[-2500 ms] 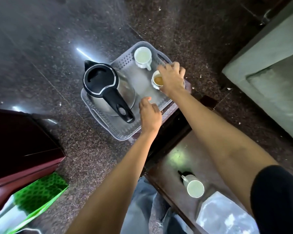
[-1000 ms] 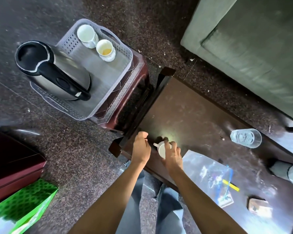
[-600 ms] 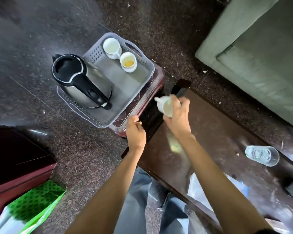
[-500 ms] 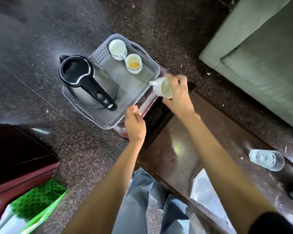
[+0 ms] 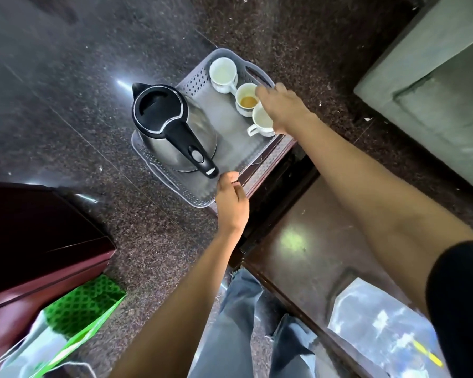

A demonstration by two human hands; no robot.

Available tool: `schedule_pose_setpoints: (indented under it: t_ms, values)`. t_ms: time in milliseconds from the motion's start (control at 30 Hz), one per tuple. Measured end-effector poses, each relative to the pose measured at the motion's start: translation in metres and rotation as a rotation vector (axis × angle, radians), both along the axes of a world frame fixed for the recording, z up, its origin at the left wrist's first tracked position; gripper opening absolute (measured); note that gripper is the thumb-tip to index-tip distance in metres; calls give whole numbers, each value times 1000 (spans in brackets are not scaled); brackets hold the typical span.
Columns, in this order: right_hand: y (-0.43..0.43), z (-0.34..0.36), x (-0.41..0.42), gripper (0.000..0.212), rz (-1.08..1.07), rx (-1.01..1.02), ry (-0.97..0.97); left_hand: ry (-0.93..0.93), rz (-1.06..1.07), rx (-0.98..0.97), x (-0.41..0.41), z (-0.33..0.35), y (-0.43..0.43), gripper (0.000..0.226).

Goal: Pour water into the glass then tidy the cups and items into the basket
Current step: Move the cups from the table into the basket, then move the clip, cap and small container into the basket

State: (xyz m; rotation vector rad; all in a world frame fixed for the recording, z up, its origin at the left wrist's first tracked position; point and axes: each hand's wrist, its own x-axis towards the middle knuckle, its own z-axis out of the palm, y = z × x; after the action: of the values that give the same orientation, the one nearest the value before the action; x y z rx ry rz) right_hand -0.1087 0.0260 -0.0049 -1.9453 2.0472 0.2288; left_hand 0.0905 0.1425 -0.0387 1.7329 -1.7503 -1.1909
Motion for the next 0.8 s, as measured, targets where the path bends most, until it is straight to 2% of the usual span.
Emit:
schedule_pose_setpoints:
  t_ms: [100,167,333,433,500,567,700,800]
  values:
    - [-3,-5,0,65,19,-60,132,-8,-11,-8,-1,0,2,30]
    - [-1,-11,-1,66,3,-75,136,-6,-12,-24,-4,4,4,28]
    - [18,-8,0,81,-119,-51,-65,-3,-59,-56,-18,12,12,26]
    - [53,-3,-6,80,-237,-146,-209,-36,-104,-82,-31,14,25,25]
    - [97,-8,-13,72,-391,-247,-308,-43,-154,-100,-45,15,40,26]
    - [156,-20,-19,69,-557,-266,-366,-41,-223,-77,-60,16,61,27]
    - [296,-54,-23,74,-833,-74,-324,-96,-377,15,-81,8,115,28]
    - [401,-71,-21,72,-932,93,-346,-171,-496,93,-89,-5,164,28]
